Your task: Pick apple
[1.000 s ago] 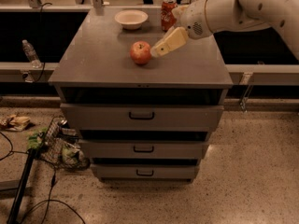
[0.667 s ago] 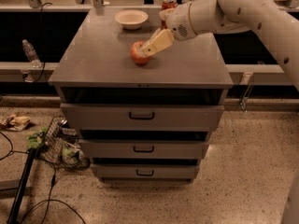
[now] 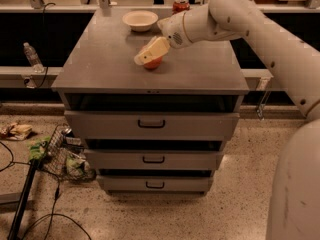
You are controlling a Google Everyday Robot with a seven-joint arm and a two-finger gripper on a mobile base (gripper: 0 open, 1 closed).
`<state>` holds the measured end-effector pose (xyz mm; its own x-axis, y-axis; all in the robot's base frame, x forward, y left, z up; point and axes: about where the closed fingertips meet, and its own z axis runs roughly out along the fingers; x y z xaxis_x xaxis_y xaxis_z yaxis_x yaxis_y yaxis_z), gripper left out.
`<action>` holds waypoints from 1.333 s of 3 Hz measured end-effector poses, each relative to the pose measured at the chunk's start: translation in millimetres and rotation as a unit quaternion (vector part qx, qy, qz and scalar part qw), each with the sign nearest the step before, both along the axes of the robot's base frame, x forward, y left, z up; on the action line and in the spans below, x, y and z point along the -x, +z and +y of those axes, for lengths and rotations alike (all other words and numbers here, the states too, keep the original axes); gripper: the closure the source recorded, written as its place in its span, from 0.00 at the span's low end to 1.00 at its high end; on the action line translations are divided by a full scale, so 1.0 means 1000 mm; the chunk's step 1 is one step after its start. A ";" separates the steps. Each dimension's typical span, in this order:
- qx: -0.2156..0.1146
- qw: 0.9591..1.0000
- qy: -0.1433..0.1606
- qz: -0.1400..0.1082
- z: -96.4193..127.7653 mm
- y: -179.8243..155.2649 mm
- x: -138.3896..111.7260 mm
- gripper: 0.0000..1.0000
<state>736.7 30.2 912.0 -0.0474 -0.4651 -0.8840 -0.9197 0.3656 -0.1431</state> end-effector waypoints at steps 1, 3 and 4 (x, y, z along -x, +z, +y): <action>0.000 1.000 0.003 0.011 0.009 -0.011 -0.009 0.00; -0.016 0.999 0.001 0.041 0.017 -0.051 -0.024 0.00; -0.028 0.998 -0.010 0.051 0.005 -0.068 -0.029 0.17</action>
Offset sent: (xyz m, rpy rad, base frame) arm 0.0288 0.0252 -0.0407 0.0049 0.0403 0.0210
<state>765.7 35.2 844.5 -0.1471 -0.4130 -0.8988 -0.9208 0.3890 -0.0280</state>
